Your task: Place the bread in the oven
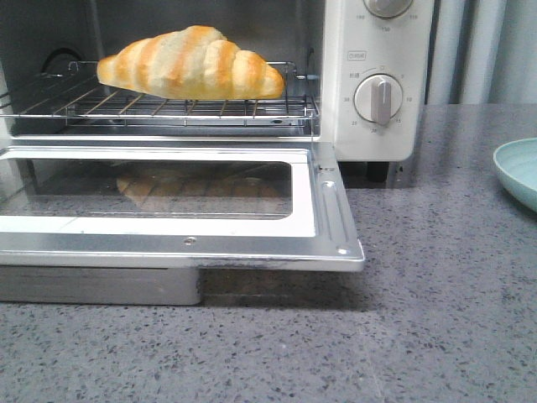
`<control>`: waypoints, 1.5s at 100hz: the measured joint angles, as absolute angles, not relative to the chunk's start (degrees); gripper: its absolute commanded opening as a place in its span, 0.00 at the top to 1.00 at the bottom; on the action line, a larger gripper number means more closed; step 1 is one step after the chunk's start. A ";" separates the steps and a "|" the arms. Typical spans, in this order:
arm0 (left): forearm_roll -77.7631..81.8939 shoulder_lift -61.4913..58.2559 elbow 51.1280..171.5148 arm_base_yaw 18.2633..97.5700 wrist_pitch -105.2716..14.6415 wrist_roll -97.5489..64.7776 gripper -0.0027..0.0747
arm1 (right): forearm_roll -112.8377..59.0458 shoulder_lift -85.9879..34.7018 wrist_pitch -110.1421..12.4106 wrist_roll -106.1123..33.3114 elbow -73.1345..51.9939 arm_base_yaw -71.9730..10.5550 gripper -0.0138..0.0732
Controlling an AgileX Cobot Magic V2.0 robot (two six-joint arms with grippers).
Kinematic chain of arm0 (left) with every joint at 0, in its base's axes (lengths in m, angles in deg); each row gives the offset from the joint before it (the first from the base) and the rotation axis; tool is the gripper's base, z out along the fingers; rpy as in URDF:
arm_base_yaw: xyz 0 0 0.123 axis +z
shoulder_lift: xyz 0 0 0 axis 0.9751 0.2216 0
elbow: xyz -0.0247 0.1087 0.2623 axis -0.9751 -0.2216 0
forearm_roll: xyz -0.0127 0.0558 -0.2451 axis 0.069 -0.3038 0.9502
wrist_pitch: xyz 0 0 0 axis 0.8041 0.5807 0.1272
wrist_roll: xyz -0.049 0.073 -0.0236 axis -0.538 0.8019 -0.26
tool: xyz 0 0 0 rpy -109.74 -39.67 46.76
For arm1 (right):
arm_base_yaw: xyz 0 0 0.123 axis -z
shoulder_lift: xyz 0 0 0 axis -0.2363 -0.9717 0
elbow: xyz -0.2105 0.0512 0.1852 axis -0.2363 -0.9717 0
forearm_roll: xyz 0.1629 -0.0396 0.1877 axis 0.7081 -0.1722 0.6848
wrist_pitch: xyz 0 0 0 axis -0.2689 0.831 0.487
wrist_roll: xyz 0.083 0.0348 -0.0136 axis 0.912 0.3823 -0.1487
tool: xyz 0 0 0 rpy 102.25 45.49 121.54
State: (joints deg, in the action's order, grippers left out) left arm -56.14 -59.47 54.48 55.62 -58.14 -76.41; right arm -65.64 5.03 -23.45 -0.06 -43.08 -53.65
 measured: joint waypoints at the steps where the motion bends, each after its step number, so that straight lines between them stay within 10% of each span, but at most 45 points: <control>1: -56.14 -59.47 54.48 55.62 -58.14 -76.41 0.99 | -65.52 5.03 -24.27 -0.06 -43.31 -53.65 0.93; 85: -56.14 -59.47 54.48 55.62 -58.14 -76.41 0.99 | -54.52 17.21 -58.48 -1.08 -71.56 -52.72 0.93; 150: -56.14 -59.47 54.48 55.62 -58.14 -76.41 0.99 | -51.75 25.20 -58.53 -4.67 -71.56 -28.60 0.93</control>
State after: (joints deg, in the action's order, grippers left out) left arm -56.14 -59.47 54.48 55.62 -58.14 -76.41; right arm -51.75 25.20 -58.53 -4.67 -71.56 -28.60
